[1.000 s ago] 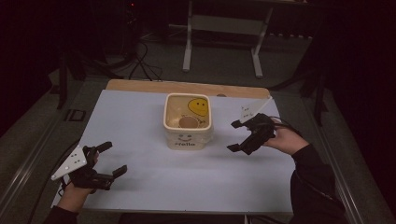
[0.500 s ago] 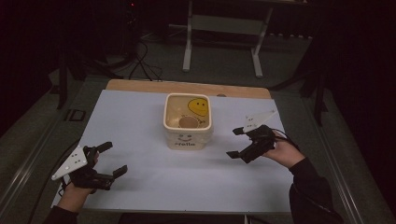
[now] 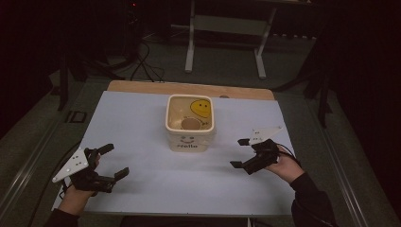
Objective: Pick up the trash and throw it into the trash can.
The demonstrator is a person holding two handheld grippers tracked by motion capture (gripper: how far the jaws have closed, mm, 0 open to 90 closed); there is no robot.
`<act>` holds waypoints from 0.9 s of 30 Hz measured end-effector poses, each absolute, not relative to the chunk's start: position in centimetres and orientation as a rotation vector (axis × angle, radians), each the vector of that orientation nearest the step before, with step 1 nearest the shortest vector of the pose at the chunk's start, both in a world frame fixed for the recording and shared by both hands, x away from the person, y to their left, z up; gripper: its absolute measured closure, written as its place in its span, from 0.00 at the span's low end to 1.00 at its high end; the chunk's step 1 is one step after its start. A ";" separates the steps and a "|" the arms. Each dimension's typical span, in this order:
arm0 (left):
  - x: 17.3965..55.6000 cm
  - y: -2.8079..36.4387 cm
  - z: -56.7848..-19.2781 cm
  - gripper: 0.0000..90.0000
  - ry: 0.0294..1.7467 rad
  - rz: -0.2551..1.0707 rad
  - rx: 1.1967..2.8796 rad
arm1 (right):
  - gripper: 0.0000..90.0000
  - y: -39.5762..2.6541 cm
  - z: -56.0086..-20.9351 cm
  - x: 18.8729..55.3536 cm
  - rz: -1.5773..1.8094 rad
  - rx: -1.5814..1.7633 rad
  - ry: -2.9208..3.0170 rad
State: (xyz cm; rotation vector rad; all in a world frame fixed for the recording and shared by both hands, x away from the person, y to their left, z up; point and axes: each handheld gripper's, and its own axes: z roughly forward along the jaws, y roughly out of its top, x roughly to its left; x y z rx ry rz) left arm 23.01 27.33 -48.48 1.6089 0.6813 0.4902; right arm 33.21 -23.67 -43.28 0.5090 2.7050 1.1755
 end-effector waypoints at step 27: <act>23.1 27.3 -48.5 0.01 0.679 0.485 1.609 | 0.16 -25.9 -47.6 31.1 1.287 0.682 2.613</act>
